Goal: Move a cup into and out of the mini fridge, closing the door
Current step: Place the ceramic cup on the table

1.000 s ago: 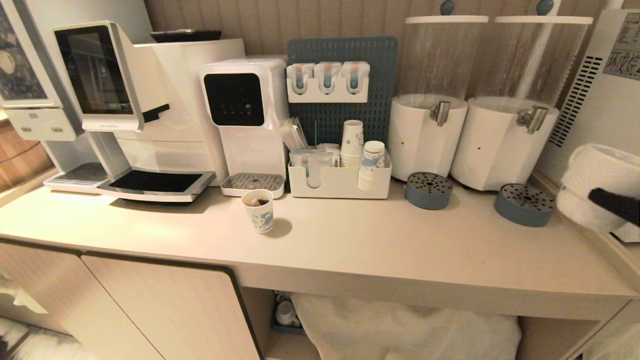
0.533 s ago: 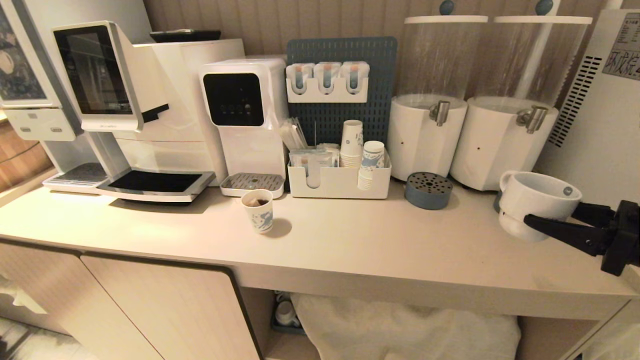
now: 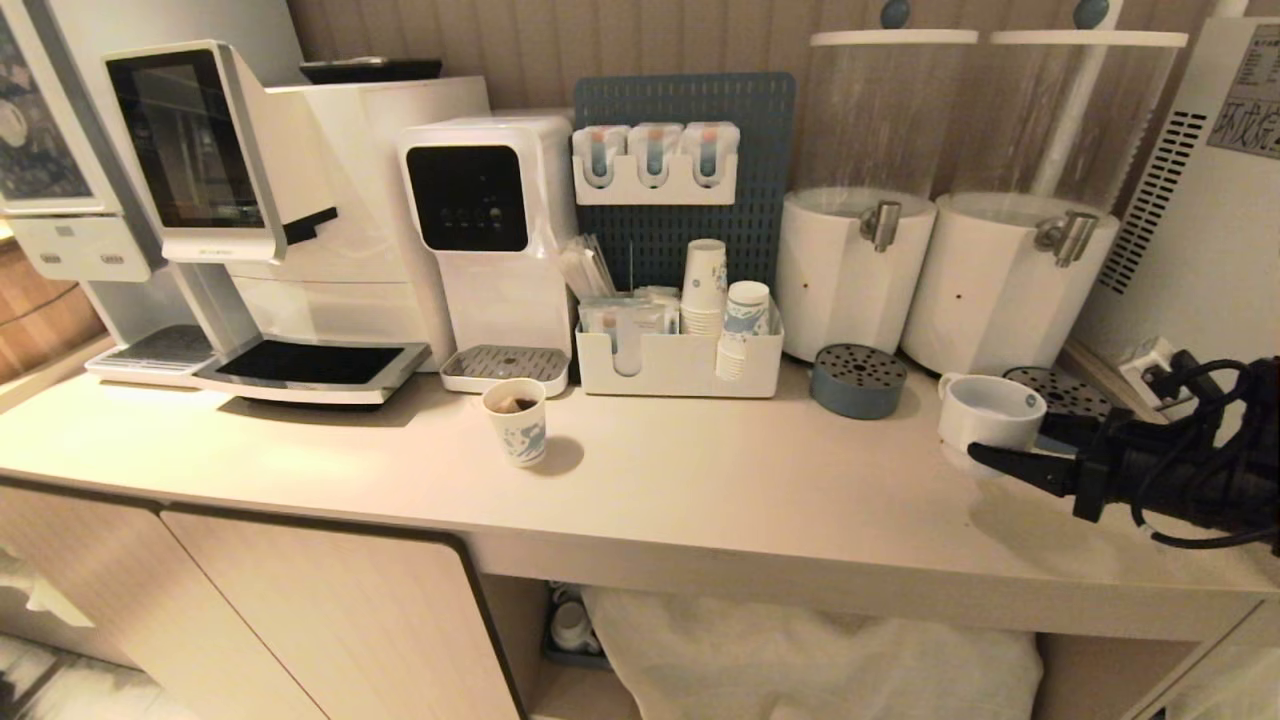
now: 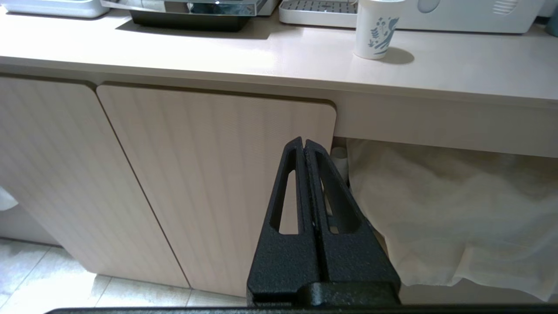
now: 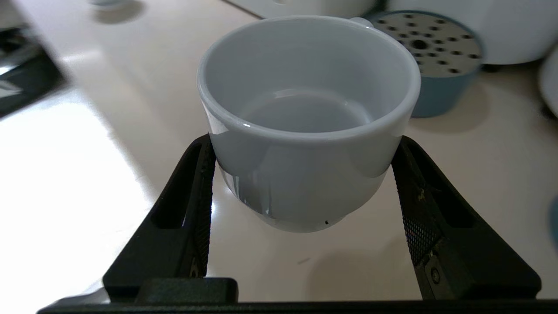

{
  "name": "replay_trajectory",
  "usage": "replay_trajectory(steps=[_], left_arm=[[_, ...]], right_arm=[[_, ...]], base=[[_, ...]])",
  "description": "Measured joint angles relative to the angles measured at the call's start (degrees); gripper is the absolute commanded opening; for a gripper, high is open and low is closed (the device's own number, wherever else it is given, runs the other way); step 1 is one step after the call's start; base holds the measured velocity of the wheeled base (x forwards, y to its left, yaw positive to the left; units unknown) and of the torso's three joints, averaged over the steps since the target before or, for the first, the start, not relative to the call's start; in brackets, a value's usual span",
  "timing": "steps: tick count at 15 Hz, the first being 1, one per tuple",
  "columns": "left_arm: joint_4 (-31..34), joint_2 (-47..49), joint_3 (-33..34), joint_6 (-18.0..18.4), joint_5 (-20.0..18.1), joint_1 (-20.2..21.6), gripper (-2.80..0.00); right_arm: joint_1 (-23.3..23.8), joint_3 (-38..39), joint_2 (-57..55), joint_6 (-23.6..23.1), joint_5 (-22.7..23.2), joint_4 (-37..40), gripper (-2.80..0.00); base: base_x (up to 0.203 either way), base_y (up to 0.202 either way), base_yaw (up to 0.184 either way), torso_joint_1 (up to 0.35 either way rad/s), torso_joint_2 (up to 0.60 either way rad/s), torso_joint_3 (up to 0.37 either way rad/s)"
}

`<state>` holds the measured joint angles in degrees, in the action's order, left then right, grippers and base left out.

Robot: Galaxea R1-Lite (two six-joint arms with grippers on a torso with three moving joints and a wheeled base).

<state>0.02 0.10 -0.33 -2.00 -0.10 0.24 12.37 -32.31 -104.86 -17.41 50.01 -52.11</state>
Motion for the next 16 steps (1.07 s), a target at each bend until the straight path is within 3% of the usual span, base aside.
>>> replay_trajectory(steps=[3,8,13,16], left_arm=[[0.0,0.0,0.0,0.0,0.0,0.0,-2.80],[0.0,0.0,0.0,0.0,0.0,0.0,-2.80],[0.0,0.0,0.0,0.0,0.0,0.0,-2.80],[0.0,0.0,0.0,0.0,0.0,0.0,-2.80]], right_arm=[[0.6,-4.3,-8.2,-0.2,-1.7,-4.5,-2.80],[1.5,-8.8,-15.7,-0.2,-1.9,-4.0,-2.80],[1.8,-10.0,-20.0,-0.4,-1.9,-5.0,-2.80],[1.7,-9.5,-21.2,-1.0,-4.2,-5.3,-2.80]], base=[[0.000,0.000,0.000,0.000,0.00,0.000],[0.000,0.000,0.000,0.000,0.00,0.000],[0.000,0.000,0.000,0.000,0.00,0.000],[0.000,0.000,0.000,0.000,0.00,0.000]])
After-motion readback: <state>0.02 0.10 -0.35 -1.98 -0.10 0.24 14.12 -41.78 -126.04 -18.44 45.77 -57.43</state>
